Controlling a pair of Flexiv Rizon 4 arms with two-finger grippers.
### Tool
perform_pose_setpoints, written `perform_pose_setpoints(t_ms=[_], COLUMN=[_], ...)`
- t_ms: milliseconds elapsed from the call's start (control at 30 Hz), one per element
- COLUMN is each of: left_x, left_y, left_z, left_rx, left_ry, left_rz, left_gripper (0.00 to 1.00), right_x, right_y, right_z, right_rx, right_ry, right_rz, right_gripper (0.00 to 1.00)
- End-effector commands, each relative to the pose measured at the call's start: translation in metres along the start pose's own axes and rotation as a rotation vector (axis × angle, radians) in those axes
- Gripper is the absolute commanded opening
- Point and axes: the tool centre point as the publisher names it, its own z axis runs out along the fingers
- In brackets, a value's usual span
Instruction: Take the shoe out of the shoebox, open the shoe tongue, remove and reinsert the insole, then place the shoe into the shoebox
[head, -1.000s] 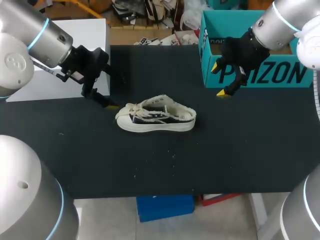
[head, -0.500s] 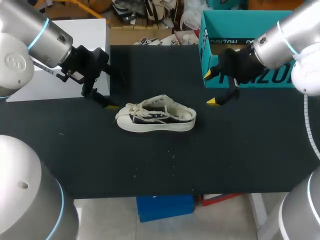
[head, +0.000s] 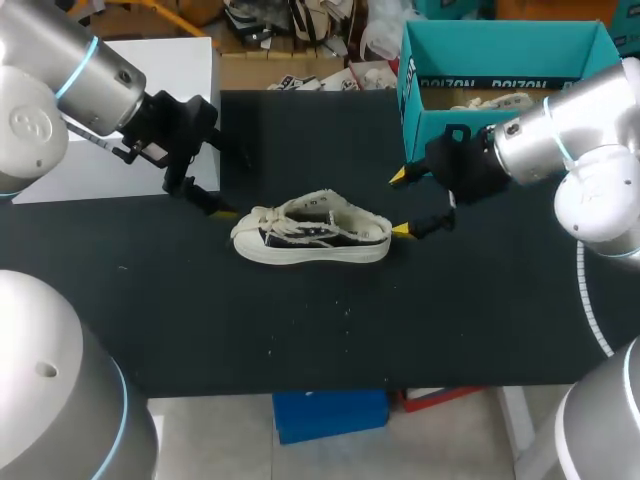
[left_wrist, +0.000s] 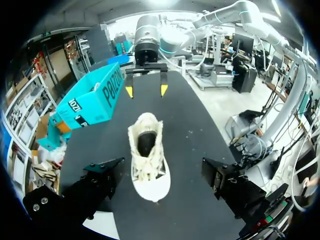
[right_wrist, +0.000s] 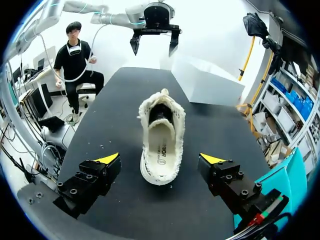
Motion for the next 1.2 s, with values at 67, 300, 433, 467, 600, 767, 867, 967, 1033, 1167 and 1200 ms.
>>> perform_pose_setpoints(t_ms=[67,300,433,467,600,767,867,967,1033,1167,1200], left_x=[0.001,0.001,0.001,0.001,0.001,0.001,0.001,0.001,0.001,0.001,0.001], left_y=[0.001,0.001,0.001,0.001,0.001,0.001,0.001,0.001,0.001,0.001,0.001], left_z=[0.001,0.001,0.001,0.001,0.001,0.001,0.001,0.001,0.001,0.001,0.001], left_rx=[0.001,0.001,0.001,0.001,0.001,0.001,0.001,0.001,0.001,0.001,0.001], left_ry=[-0.005,-0.005,-0.005,-0.005,-0.005,-0.005,-0.005,-0.005,-0.005,-0.005,-0.005], left_rz=[0.003,0.003,0.003,0.003,0.003,0.003,0.003,0.003,0.003,0.003,0.003], left_gripper=[1.00,1.00,1.00,1.00,1.00,1.00,1.00,1.00,1.00,1.00,1.00], right_x=[-0.007,-0.001,0.001,0.001,0.002,0.002,0.001,0.000,0.000,-0.002,-0.003], right_y=[-0.008,-0.015,-0.017,-0.018,-0.020,-0.021,-0.021,-0.022,-0.023,-0.023,-0.024], right_z=[0.024,0.046,0.054,0.055,0.061,0.067,0.070,0.073,0.075,0.077,0.078], right_rx=[-0.043,-0.089,-0.119,-0.121,-0.149,-0.165,-0.172,-0.175,-0.176,-0.176,-0.176], right_ry=[0.002,0.002,-0.006,-0.006,-0.012,-0.008,-0.004,0.003,0.004,0.009,0.010], right_rz=[0.015,0.055,0.068,0.070,0.082,0.089,0.092,0.096,0.098,0.098,0.098], right_gripper=[1.00,1.00,1.00,1.00,1.00,1.00,1.00,1.00,1.00,1.00,1.00])
